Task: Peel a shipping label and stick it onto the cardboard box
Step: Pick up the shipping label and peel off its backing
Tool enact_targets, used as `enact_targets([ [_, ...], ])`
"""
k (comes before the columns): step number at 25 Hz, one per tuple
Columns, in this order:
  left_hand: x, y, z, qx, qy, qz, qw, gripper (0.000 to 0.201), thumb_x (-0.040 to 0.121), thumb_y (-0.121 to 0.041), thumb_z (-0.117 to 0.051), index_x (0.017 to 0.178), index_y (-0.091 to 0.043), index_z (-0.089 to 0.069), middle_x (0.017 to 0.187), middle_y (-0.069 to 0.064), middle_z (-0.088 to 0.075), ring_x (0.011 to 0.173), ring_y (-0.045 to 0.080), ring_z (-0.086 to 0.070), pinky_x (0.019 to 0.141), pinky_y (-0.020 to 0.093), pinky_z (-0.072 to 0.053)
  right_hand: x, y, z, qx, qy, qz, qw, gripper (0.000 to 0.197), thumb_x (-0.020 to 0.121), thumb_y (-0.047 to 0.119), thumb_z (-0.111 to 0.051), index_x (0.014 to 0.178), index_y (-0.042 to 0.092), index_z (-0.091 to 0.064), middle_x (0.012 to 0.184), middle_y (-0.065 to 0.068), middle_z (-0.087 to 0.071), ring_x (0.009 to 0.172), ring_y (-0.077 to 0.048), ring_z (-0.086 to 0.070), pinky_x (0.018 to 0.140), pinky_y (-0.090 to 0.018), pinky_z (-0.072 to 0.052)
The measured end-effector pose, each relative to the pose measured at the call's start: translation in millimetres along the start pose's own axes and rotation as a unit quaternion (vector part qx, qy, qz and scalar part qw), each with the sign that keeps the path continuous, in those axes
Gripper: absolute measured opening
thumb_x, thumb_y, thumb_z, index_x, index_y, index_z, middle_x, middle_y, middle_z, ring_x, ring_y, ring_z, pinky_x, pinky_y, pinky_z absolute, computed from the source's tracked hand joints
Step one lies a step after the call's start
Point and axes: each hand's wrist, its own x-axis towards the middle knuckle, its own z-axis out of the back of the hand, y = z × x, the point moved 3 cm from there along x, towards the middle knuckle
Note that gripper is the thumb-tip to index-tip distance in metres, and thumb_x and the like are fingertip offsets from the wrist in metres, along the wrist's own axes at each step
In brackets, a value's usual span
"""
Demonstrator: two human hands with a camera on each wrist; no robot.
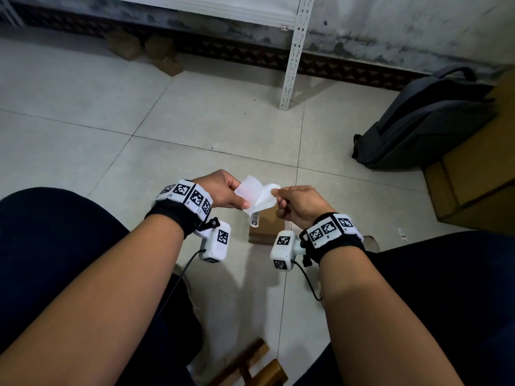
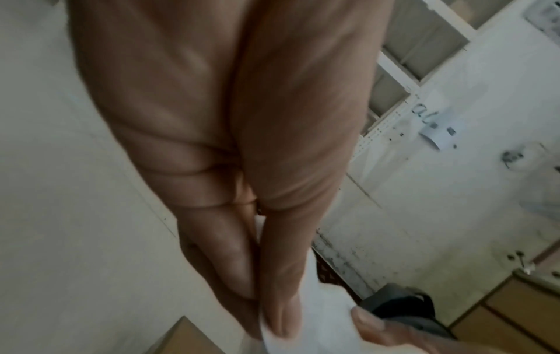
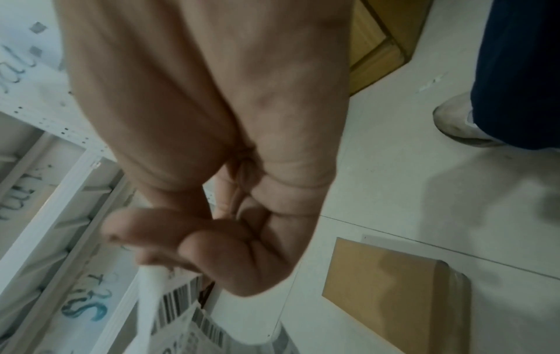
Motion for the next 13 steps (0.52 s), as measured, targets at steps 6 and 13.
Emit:
enact_targets([
  [6,-2.6,-3.2,-0.1,-0.034,0.008,0.02,0.999,0.035,0.079,-0.003,-0.079,0.114,-0.001,-0.072,0.107,0.013,-0.076,0.101,0.025,-0.073,0.091,0.034,-0.058,0.4,-0.8,-0.8,-0.101,0.044,0.037,0.993,0.014,0.09,0.006,-0.068,0.078,0.006,-0.059,0.06,-0.007,-0.053,0.046,-0.014,-0.047,0.049,-0.026,-0.042],
  [13,1.5,5.4,-9.1,-0.185,-0.056,0.019,0.981,0.039,0.08,-0.011,-0.08,0.112,0.008,-0.069,0.109,0.022,-0.074,0.102,0.035,-0.072,0.089,0.049,-0.058,-0.7,-7.7,-8.2,-0.05,0.08,0.049,0.994,0.008,0.092,0.002,-0.064,0.097,-0.003,-0.067,0.099,-0.027,-0.071,0.093,-0.039,-0.071,0.091,-0.051,-0.057],
])
